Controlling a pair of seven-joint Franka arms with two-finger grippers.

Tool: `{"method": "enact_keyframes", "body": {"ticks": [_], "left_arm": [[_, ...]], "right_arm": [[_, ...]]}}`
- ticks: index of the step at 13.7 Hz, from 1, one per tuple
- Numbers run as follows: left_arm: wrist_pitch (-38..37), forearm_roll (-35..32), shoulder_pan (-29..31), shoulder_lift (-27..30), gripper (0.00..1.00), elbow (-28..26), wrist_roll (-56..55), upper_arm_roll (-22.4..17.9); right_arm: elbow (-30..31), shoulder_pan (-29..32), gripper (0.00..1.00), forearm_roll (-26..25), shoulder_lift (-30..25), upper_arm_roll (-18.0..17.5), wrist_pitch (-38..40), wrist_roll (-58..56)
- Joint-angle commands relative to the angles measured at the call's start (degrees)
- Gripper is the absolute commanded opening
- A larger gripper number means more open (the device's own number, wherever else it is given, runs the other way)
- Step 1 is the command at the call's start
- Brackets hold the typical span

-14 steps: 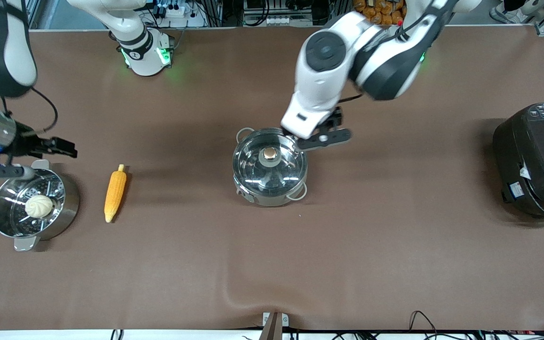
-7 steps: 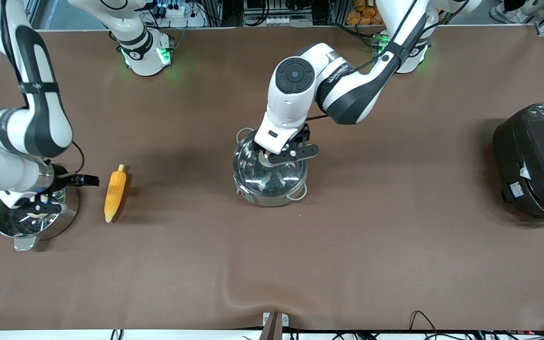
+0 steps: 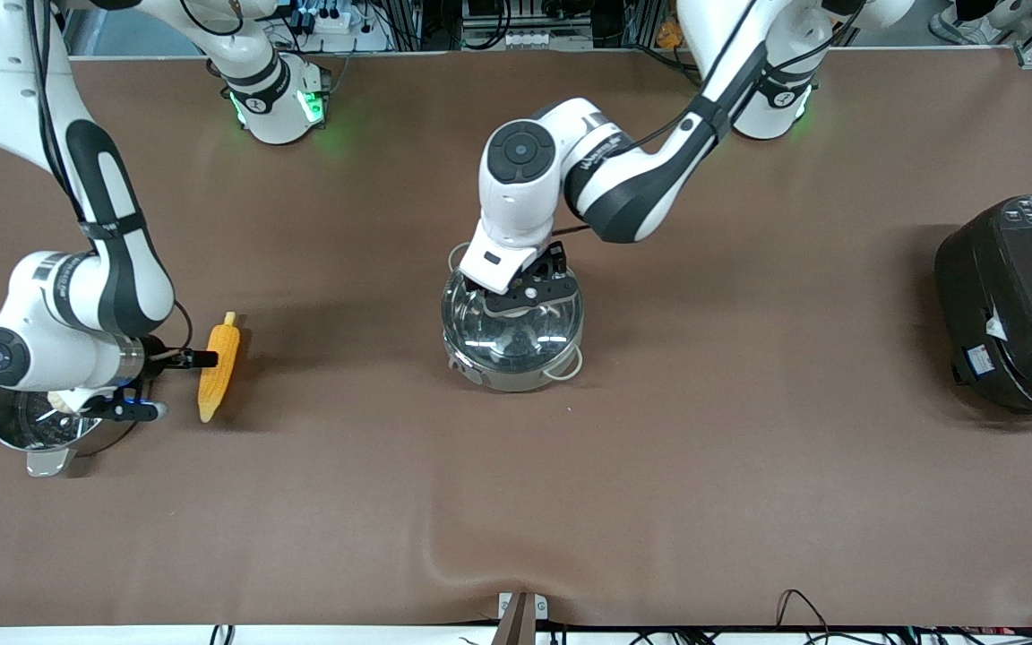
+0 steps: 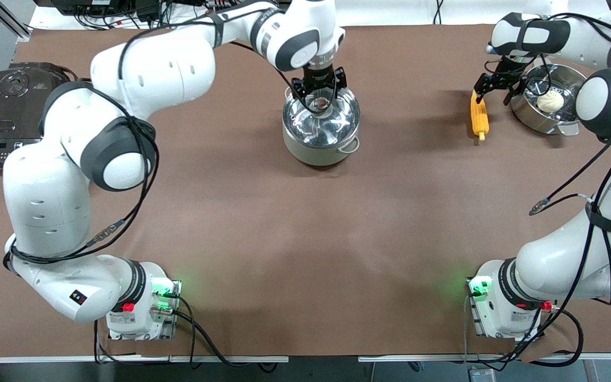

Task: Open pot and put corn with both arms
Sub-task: 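Grasp the lid knob with the left gripper while the right gripper grasps the corn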

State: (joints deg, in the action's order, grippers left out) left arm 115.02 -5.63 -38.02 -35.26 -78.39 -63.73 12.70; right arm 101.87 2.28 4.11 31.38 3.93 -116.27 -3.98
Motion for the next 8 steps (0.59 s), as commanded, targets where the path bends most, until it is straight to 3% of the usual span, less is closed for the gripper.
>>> {"method": "enact_keyframes", "body": {"ticks": [1,3,5,8], "left_arm": [[0.6,-1.7,-0.8,-1.7,1.0,1.8,-1.4,-0.8],[0.6,-1.9,-1.2,-1.7,0.95,1.4,-1.3,-0.8],[0.6,-1.9,-1.2,-2.3,0.81,1.4,-0.8,-0.9],[0.6,-4.0,-1.2,-2.4,0.74,1.4,-0.9,-0.8]], "right_arm": [[-0.8,0.7,1.0,1.6,2.3,-0.5,0.0,-0.2],[-0.8,0.6,1.0,1.6,3.2,-0.4,0.0,-0.2],[-0.8,0.4,1.0,1.6,3.9,-0.4,-0.1,-0.2],[-0.8,0.1,1.0,1.5,5.6,-0.4,-1.2,-0.2]]}}
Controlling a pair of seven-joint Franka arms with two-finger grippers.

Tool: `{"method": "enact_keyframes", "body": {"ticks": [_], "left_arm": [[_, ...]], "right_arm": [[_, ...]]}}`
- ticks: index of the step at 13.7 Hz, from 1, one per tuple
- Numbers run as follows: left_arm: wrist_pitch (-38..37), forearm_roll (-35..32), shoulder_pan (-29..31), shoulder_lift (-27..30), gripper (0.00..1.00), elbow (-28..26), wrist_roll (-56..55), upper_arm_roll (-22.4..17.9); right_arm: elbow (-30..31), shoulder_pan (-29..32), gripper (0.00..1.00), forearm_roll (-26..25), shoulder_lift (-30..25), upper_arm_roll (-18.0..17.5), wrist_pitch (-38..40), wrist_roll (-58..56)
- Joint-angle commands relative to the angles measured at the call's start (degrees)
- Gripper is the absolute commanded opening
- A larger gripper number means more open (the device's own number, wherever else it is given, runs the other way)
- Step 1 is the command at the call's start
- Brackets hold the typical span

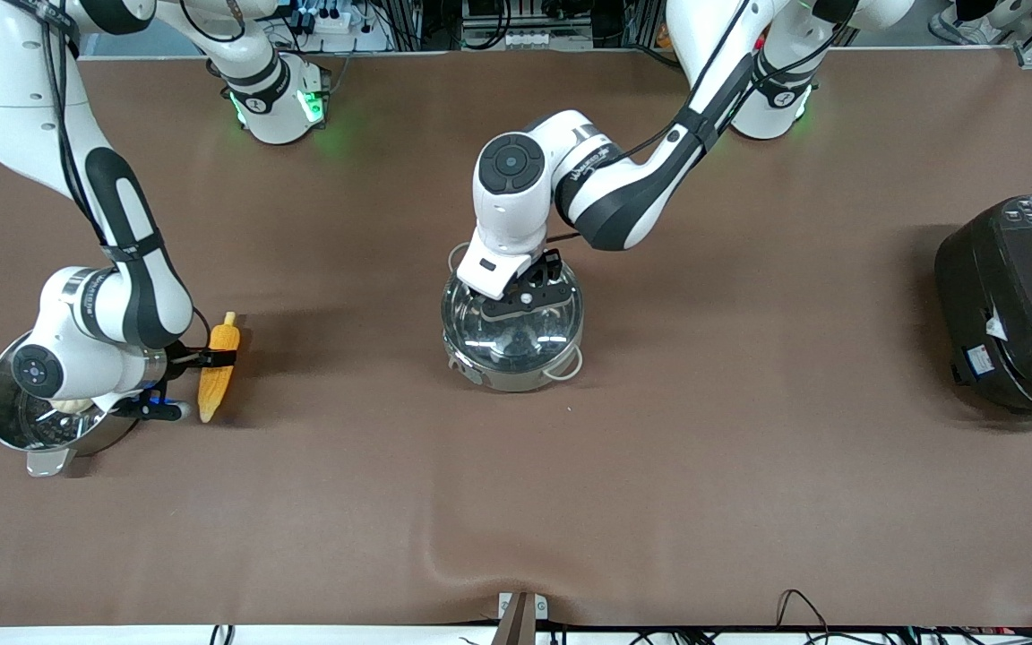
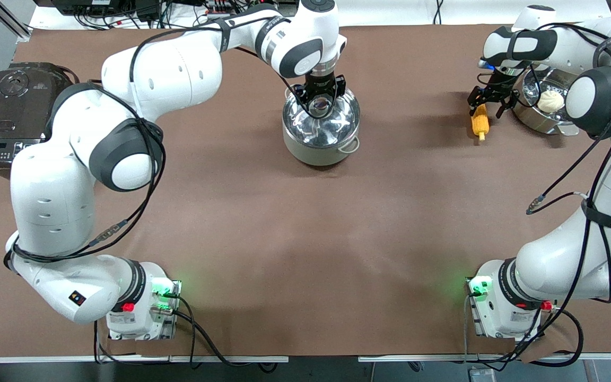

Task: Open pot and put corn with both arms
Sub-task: 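Grasp the lid knob with the left gripper while the right gripper grasps the corn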

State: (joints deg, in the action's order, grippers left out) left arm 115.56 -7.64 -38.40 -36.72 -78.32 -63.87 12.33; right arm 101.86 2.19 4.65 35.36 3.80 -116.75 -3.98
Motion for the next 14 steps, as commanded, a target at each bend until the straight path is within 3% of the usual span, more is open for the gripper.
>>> {"method": "enact_keyframes", "body": {"ticks": [1,2,4,5,6,11,14], "left_arm": [[0.1,-2.1,-0.7,-1.0,0.72,1.3,-0.7,-0.5],[0.1,-2.1,-0.7,-1.0,0.66,1.3,-0.9,-0.5],[0.1,-2.0,-0.8,-0.9,0.37,1.2,-1.3,-0.4],[0.1,-1.8,-0.9,-1.1,0.19,1.2,-1.4,-0.4],[0.1,-1.6,-1.0,-1.7,0.01,1.2,-1.6,-0.4],[0.1,-1.4,-0.4,0.2,0.0,1.2,-2.5,-0.4],[-2.8,-1.2,2.9,6.4,0.0,1.2,-2.4,-0.3]], "right_arm": [[-0.8,0.2,1.0,1.0,1.8,-0.3,-0.8,-0.5],[-0.8,0.3,0.83,1.0,1.9,-0.3,-1.3,-1.8],[-0.7,0.5,0.13,1.0,2.3,-0.3,-2.0,-2.8],[-0.7,0.5,0.0,1.1,2.3,-0.3,-2.1,-2.8],[-0.7,0.5,0.0,1.1,2.3,-0.3,-2.0,-2.8],[-1.2,-0.1,0.0,1.0,0.7,-0.4,-1.1,-3.0],[-2.0,-0.3,0.0,1.0,-2.1,-0.4,1.5,-5.9]]}}
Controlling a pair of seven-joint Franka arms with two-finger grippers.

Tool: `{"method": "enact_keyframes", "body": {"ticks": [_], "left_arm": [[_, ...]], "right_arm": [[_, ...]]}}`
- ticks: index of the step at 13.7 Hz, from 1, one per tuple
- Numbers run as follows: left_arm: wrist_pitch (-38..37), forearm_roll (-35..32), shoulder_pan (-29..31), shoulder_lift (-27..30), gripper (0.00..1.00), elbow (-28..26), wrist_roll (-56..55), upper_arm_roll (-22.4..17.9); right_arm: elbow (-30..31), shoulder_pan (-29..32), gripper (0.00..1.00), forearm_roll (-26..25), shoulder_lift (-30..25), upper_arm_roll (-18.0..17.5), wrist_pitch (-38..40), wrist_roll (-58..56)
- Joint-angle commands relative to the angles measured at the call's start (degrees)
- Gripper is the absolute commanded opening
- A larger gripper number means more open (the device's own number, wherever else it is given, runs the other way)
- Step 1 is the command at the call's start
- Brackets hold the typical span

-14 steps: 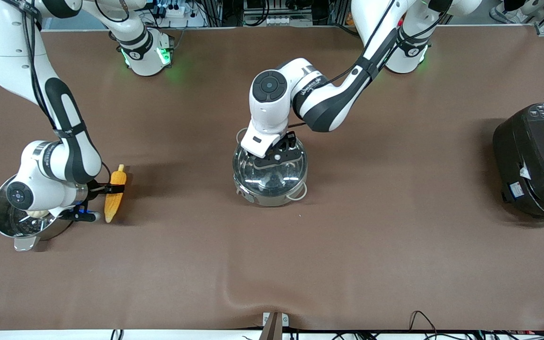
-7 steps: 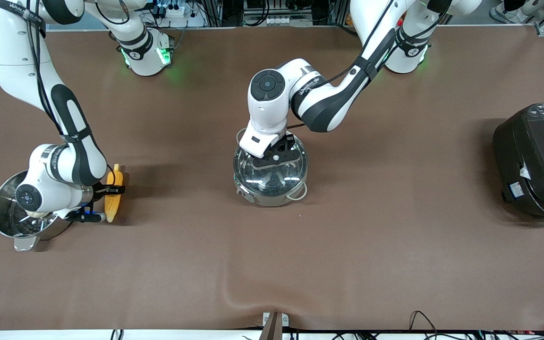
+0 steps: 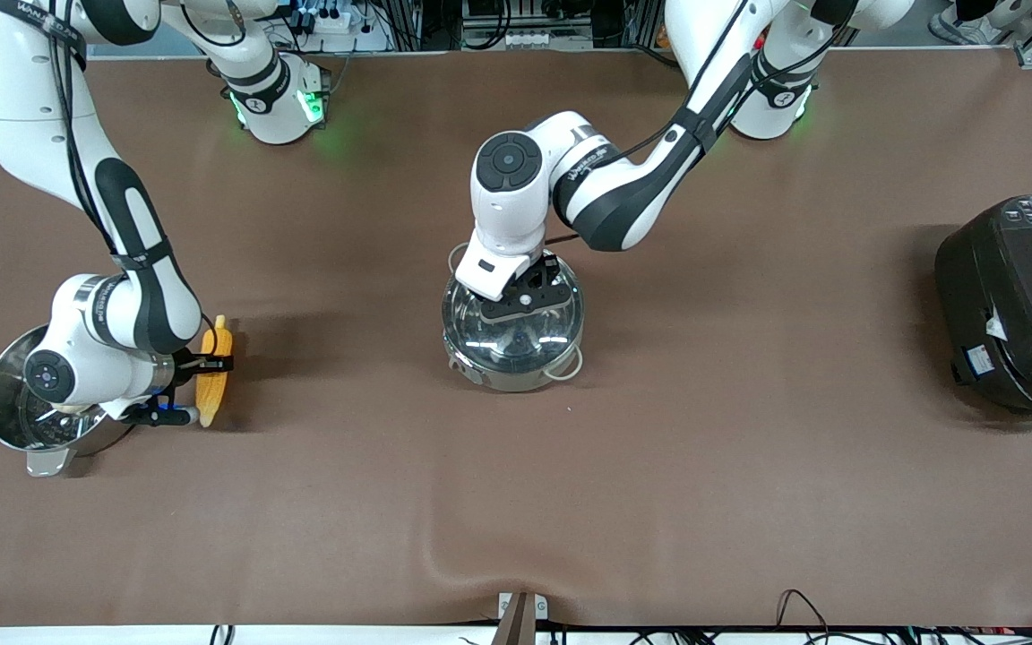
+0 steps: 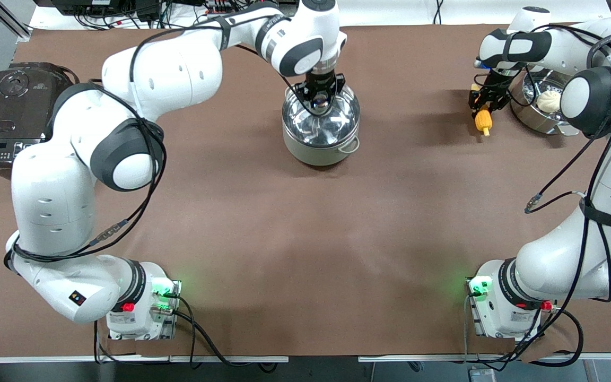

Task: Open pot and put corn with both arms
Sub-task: 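Lift the lid with the left gripper while the right gripper carries the corn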

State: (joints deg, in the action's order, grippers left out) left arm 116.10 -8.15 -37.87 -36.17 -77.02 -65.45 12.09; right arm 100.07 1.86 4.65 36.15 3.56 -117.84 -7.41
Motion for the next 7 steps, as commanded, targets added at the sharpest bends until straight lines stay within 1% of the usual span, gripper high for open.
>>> {"method": "enact_keyframes", "body": {"ticks": [1,2,4,6,7], "left_arm": [[-5.3,-0.6,3.1,8.2,0.0,-0.1,-1.3,-0.1],[-7.4,-0.8,4.3,10.6,0.0,-0.3,-1.8,-0.2],[-11.1,0.8,11.7,14.8,0.0,-0.8,1.5,1.1],[-15.4,4.7,18.2,17.4,0.0,-0.9,15.6,1.6],[-18.2,4.9,21.5,18.2,0.0,-1.0,21.6,1.6]], "right_arm": [[-1.2,-0.1,0.0,0.7,-4.1,-0.2,4.6,-3.4],[-2.6,-0.9,0.0,0.6,-5.0,-0.1,6.8,-4.0],[-5.7,-3.4,0.0,0.4,-6.6,-0.1,10.9,-4.0],[-8.9,-5.9,0.0,0.5,-7.9,-0.2,16.4,-3.5],[-10.7,-7.7,0.0,0.8,-8.2,-0.2,18.9,-3.4]]}}
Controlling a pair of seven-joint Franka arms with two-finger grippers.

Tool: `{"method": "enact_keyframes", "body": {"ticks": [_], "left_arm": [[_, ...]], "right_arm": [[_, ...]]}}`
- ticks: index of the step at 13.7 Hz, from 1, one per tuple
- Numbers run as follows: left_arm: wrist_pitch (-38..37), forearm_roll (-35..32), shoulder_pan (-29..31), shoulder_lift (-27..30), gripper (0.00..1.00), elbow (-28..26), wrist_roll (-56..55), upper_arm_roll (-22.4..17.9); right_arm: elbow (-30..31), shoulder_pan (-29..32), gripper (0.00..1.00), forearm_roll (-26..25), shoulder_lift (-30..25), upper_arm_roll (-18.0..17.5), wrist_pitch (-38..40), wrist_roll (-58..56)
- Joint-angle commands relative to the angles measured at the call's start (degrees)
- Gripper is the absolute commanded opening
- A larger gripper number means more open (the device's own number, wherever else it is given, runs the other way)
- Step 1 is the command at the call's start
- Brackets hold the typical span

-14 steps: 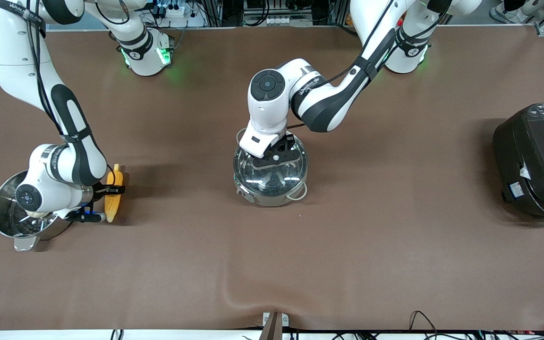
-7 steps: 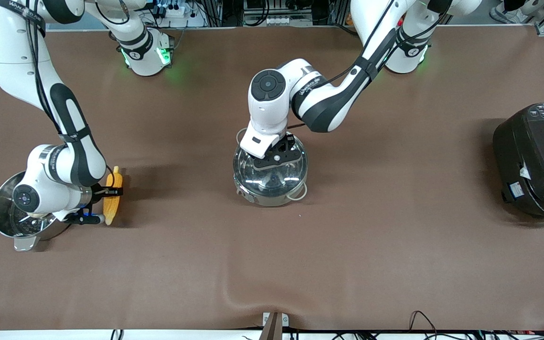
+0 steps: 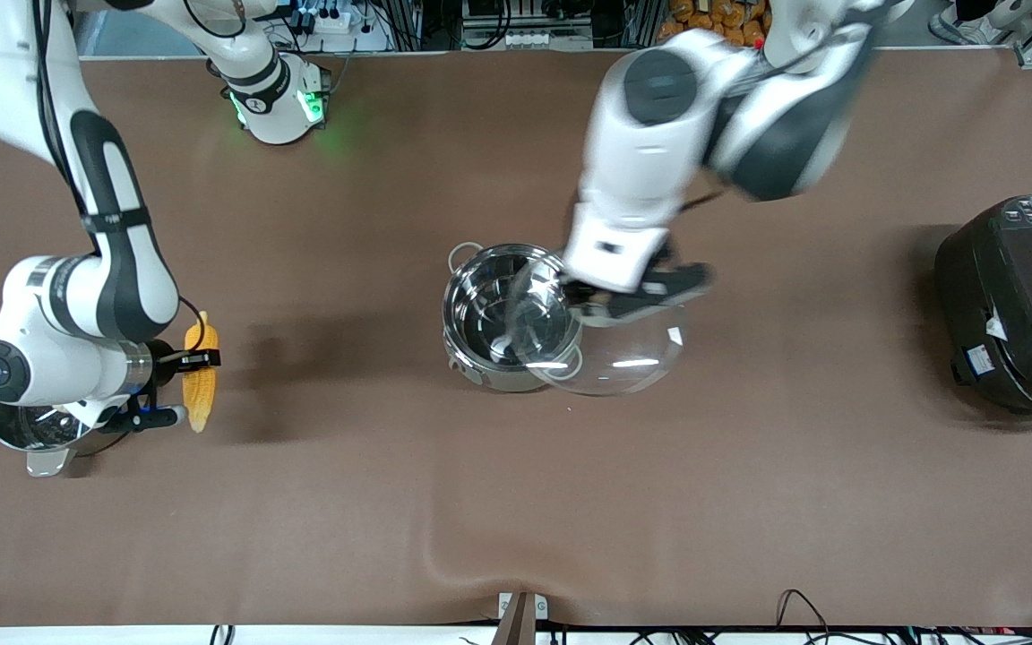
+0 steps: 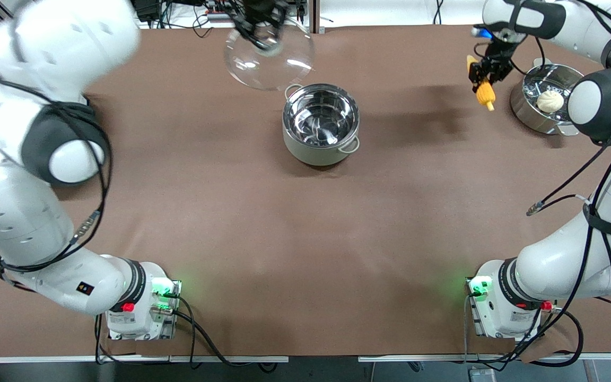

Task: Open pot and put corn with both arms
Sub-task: 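Lift the lid with the left gripper while the right gripper carries the corn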

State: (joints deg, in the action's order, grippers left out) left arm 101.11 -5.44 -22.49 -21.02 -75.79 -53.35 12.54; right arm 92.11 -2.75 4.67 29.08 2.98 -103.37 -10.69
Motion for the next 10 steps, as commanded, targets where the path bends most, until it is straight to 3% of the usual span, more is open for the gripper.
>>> {"method": "enact_keyframes", "body": {"ticks": [1,4,6,8,10], "left_arm": [[-6.3,2.3,9.6,3.3,0.0,-2.3,15.7,1.2],[-9.0,2.3,21.0,3.3,0.0,-4.9,34.1,1.3],[-6.2,1.7,26.6,3.7,0.0,-10.3,41.7,1.2],[1.7,1.9,33.1,7.4,0.0,-21.2,49.7,1.4],[15.1,2.0,34.9,14.5,0.0,-36.6,51.7,1.4]], "right_arm": [[-3.7,-4.8,0.0,1.1,-1.3,0.4,6.1,0.0],[-5.1,-10.8,0.0,2.1,-1.9,0.3,7.4,2.1],[-6.3,-15.7,0.0,3.3,-2.0,0.3,6.9,4.2],[-8.1,-22.2,0.0,3.0,-1.7,0.4,5.9,4.6],[-8.3,-28.3,0.0,2.3,-1.6,0.5,1.6,6.0]]}}
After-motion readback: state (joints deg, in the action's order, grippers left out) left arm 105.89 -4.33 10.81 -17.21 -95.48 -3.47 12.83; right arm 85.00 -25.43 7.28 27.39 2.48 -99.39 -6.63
